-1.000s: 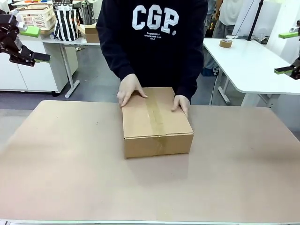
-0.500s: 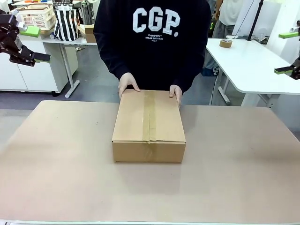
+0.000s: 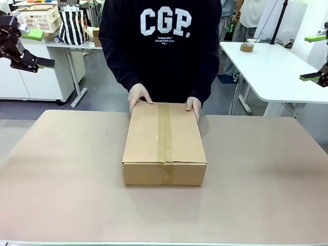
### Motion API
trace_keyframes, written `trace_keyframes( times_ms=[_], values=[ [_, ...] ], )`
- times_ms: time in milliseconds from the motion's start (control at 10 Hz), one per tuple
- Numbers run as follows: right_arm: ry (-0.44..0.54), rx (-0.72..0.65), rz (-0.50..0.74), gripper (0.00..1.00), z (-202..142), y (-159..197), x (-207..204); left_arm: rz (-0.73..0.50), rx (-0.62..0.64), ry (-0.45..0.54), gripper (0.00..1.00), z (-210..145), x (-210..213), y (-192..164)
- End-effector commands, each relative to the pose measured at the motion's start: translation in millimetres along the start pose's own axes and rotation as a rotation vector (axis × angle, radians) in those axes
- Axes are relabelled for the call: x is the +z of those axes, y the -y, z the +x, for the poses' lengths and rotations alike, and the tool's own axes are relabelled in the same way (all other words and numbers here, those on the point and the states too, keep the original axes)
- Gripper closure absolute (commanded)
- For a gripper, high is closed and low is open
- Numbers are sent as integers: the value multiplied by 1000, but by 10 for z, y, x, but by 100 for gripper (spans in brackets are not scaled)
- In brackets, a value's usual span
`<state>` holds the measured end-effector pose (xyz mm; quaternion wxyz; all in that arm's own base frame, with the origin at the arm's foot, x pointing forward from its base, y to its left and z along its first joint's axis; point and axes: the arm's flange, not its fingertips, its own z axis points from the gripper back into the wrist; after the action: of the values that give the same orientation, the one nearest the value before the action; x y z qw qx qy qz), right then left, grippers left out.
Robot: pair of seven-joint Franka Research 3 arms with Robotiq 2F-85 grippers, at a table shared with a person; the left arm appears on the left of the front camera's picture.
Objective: Pack the gift set into the box.
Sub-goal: Press and hold the closed box until the human finishes sealing it.
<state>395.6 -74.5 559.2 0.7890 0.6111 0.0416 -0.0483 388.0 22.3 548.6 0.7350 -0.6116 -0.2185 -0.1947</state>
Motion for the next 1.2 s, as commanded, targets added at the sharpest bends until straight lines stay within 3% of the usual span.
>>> trace_keyframes(
  times_ms=[0, 1100],
  values=[
    [-5, -18, 5, 0, -11, -38, 7, -1, 11, 7, 0, -2, -3, 19],
    [0, 0, 0, 0, 0, 0, 0, 0, 0, 0, 0, 0, 0, 0]
  ],
)
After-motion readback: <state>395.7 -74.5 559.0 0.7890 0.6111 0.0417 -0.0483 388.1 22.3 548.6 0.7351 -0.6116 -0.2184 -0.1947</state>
